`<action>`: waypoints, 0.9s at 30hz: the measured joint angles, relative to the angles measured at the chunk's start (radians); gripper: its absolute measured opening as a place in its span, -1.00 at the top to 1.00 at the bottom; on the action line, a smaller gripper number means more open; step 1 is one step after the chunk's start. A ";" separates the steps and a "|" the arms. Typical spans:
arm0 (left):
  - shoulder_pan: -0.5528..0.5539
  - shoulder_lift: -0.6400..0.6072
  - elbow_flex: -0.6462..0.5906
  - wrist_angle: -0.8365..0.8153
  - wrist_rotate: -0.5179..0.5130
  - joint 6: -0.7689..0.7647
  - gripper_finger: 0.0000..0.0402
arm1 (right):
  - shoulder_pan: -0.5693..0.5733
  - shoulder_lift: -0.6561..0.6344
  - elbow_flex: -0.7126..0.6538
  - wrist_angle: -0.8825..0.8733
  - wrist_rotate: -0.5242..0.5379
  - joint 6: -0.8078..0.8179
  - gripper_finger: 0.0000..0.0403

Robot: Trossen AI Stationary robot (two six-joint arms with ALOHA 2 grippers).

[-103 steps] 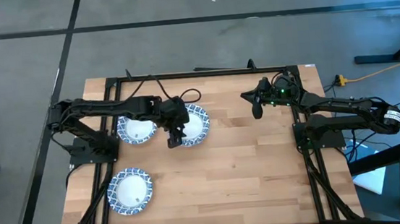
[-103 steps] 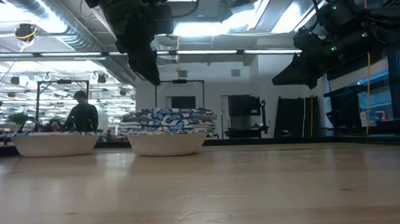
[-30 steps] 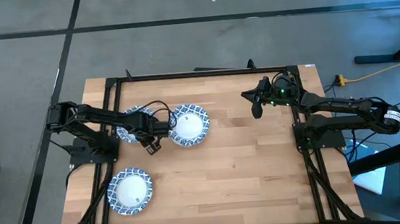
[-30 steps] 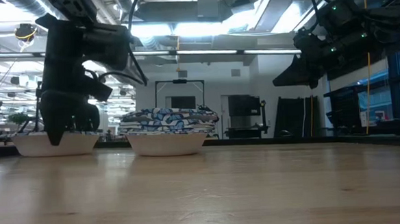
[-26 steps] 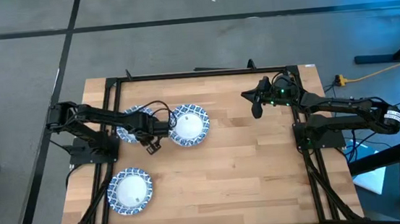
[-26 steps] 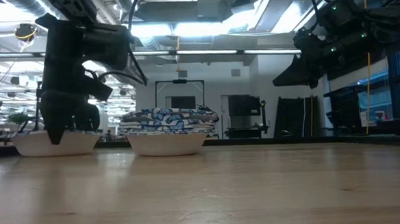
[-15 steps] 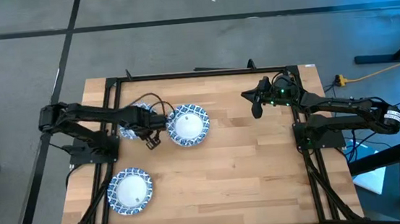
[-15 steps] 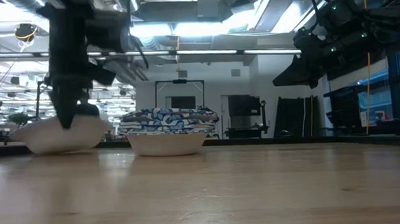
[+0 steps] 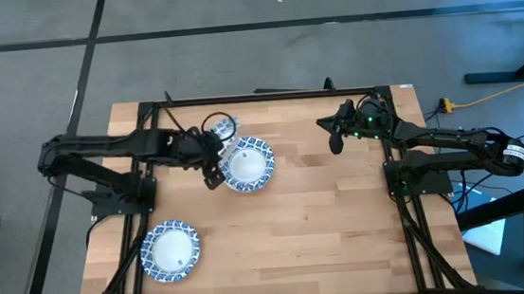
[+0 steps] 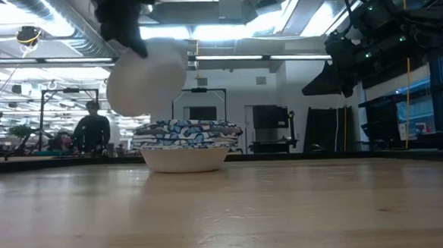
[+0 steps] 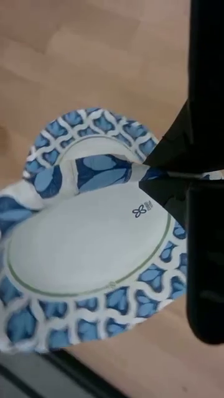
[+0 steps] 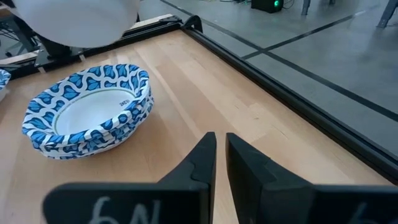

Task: Nest bowls inside each other
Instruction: Stack the blue patterned bowl on the stacked blue patterned bowls

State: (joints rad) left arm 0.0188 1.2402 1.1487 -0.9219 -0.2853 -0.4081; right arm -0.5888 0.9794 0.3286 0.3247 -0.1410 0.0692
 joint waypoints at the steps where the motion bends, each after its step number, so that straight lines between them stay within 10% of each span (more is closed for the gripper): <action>1: -0.005 0.013 0.019 -0.008 -0.010 0.000 1.00 | 0.000 0.000 0.000 0.000 0.000 0.000 0.81; 27: -0.046 0.397 0.082 0.051 0.079 0.177 0.91 | 0.000 0.000 0.000 -0.001 -0.001 0.034 0.81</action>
State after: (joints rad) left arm -0.0277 1.6375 1.2304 -0.8712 -0.2063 -0.2310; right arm -0.5888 0.9794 0.3286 0.3241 -0.1417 0.1036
